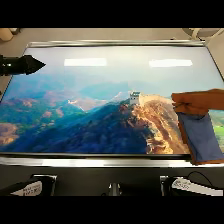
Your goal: Fold the shirts.
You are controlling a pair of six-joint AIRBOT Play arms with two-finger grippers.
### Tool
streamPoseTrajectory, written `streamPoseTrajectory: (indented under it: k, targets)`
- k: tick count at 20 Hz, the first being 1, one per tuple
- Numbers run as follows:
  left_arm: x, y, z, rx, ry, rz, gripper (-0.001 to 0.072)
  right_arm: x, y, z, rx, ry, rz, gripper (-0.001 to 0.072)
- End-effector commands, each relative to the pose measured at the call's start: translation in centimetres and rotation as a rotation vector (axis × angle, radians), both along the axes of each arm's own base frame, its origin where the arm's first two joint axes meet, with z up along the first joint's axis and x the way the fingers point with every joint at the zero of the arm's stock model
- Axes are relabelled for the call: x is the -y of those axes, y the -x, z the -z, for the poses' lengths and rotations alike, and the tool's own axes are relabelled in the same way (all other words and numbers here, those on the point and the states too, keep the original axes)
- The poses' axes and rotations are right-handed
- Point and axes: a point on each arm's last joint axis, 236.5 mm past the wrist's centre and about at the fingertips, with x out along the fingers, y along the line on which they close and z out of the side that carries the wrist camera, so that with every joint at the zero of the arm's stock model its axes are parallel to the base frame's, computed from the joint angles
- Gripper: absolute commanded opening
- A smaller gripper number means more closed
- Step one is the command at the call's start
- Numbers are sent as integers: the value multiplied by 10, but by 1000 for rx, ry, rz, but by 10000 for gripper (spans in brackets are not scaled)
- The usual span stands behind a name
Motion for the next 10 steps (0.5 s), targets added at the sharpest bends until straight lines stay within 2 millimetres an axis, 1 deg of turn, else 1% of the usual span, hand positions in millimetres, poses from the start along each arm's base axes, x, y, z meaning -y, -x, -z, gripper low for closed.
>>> streamPoseTrajectory:
  k: [1, 3, 5, 6, 8, 9, 10]
  targets:
    - [0, 0, 0, 10, -12, 9, 24, 29, 74, 24, -285, 124, 59, 12]
    - [1, 0, 0, 9, -11, 12, 24, 34, 109, 43, -417, 162, 94, 12]
    - [1, 0, 0, 9, -11, 12, 24, 20, 141, 71, -531, 134, 79, 14]
    - [1, 0, 0, 9, -11, 12, 24, 13, 150, 88, -559, 118, 73, 14]
    - [1, 0, 0, 9, -11, 12, 24, 2, 157, 118, -562, 100, 90, 14]
    - [1, 0, 0, 9, -9, 13, 24, -3, 163, 130, -579, 91, 86, 15]
    - [2, 1, 0, 8, -8, 14, 24, -6, 174, 141, -616, 84, 81, 15]
